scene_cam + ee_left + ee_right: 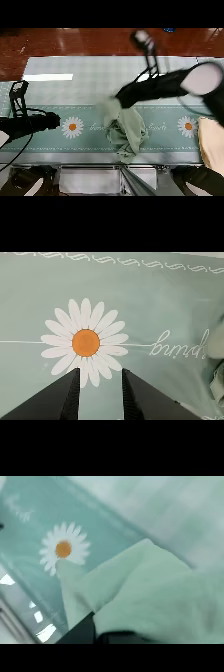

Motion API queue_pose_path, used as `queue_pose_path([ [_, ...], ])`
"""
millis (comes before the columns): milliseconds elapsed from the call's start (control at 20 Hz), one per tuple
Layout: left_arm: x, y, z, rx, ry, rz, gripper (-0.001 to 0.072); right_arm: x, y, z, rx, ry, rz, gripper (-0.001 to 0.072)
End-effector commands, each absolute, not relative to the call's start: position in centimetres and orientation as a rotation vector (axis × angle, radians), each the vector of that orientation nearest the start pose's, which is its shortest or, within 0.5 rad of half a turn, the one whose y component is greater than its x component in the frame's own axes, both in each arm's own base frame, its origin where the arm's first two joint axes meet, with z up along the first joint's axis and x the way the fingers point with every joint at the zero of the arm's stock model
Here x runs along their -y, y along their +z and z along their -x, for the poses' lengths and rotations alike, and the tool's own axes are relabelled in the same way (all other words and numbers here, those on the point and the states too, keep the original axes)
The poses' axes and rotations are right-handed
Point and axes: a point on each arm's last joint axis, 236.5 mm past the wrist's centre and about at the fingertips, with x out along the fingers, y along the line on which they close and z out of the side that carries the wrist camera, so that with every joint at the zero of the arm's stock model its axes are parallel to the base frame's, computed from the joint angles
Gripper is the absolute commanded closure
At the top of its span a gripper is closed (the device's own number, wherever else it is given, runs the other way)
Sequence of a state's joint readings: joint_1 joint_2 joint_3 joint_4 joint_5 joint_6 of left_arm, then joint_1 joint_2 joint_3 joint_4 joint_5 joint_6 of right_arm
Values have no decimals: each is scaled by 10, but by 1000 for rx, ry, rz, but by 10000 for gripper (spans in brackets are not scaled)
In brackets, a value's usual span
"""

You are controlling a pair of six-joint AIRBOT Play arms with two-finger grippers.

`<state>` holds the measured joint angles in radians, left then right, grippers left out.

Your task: Fold the shirts.

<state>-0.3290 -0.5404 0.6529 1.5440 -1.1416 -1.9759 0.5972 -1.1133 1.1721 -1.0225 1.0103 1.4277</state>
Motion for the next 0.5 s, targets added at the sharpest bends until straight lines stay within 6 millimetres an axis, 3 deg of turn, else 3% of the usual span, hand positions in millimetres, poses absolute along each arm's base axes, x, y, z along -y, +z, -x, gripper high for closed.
queue_pose_path([
  [0, 85, 46, -233, -1066, -101, 221, 368, -352, 39, -231, -1163, 940, -200, 691],
  [150, 85, 46, -233, -1067, -101, 221, 368, -374, -8, -212, -1249, 934, -161, 666],
  [250, 85, 45, -233, -1069, -101, 220, 368, -371, -23, -224, -1253, 883, -151, 302],
  [350, 85, 45, -233, -1069, -100, 219, 368, -339, -10, -260, -1233, 791, -133, 301],
  [450, 84, 41, -231, -1082, -91, 227, 368, -285, 33, -305, -1143, 695, -142, 301],
])
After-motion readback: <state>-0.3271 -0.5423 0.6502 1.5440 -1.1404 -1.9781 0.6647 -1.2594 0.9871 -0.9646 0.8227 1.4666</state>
